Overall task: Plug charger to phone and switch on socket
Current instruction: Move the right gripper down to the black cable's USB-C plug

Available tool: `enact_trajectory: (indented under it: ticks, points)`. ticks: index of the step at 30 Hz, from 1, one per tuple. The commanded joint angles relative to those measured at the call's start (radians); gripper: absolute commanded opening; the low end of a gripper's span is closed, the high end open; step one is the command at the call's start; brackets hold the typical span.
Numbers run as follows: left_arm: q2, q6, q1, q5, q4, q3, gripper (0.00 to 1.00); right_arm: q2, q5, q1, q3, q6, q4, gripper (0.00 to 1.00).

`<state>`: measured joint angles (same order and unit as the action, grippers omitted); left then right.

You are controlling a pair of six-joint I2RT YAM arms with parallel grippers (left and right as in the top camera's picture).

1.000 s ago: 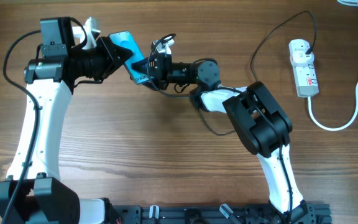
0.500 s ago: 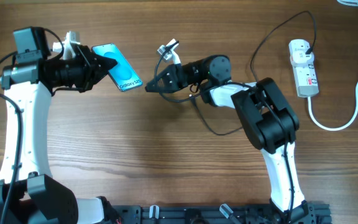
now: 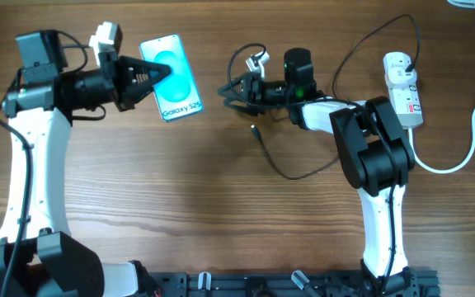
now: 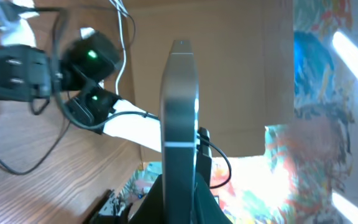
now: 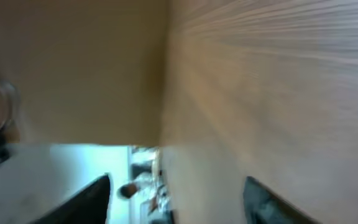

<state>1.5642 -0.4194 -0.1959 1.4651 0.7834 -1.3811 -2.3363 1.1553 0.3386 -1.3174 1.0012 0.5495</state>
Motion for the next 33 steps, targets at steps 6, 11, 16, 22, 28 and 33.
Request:
enact_trajectory:
  ticks: [6,11,16,22,28,33]
  points:
    - [-0.012,0.0,0.061,-0.045,-0.005,-0.01,0.04,0.115,0.004,-0.122,-0.078,-0.2,-0.084,0.5]
    - [-0.003,-0.014,0.061,-0.299,0.053,-0.01,0.04,0.378,-0.338,-0.166,-0.078,-0.598,-0.604,0.55]
    - [0.182,0.172,0.082,-0.112,0.095,-0.01,0.04,0.564,-0.63,-0.166,-0.078,-0.935,-0.99,0.88]
    - [0.318,0.518,0.189,0.08,0.08,-0.01,0.04,0.571,-0.107,-0.158,-0.077,-1.032,-1.146,0.78]
    - [0.319,0.535,0.259,0.079,-0.032,-0.01,0.04,0.571,0.027,-0.02,-0.077,-1.077,-1.221,0.43]
    - [0.319,0.433,0.18,0.018,-0.032,-0.01,0.04,0.571,-0.137,0.012,-0.077,-1.028,-1.203,0.6]
